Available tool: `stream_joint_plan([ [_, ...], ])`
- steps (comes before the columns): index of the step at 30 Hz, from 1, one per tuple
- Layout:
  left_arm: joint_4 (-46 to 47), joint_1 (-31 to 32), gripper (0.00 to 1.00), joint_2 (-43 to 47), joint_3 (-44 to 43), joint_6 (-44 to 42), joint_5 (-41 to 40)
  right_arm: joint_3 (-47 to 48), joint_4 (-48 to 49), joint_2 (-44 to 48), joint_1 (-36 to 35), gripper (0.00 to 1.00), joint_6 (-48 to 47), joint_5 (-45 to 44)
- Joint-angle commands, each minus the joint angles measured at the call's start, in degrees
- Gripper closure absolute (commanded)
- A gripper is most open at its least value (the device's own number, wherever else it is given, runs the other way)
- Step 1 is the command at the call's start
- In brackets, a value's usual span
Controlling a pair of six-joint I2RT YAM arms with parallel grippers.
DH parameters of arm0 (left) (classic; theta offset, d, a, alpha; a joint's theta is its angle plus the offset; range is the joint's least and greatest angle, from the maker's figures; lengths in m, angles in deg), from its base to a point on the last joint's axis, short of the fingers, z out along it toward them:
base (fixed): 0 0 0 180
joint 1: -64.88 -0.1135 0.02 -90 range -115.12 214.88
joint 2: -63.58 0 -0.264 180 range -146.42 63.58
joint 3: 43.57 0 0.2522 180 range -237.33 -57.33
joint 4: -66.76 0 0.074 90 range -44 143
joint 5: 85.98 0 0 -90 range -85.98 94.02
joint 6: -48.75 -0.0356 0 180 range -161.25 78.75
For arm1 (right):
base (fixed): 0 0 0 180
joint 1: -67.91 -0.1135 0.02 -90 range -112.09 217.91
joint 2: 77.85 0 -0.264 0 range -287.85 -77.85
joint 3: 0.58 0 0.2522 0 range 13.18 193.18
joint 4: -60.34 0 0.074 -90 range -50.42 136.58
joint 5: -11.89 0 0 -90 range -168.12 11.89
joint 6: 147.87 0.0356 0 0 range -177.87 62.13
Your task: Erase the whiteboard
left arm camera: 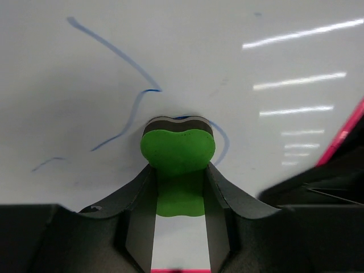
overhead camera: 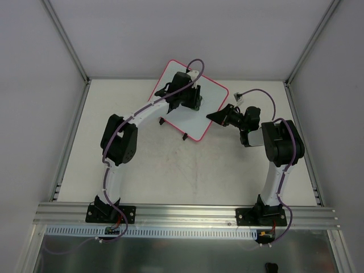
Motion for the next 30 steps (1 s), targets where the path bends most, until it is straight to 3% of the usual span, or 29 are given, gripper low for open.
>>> stream_joint_plan([
  [1,-1.44,4.39,1.00,-7.27,0.26,-0.26,5.95,0.59,17.32,2.61,-1.86,1.00,-2.14,6.22],
  [7,-1.53,4.66,1.00,-7.89,-0.10,-1.40,3.78,0.68,17.32,2.53,-1.86,1.00,-2.14,6.14],
  [22,-6.62,-8.42,1.00,-8.24,-3.25,-2.01,1.30,0.60,17.32,2.70,-1.77,1.00,-2.14,6.22],
  [30,-7.95,-10.45,1.00,-9.38,-5.81,-2.80,2.35,0.68,17.24,2.70,-1.86,1.00,-2.14,6.40],
])
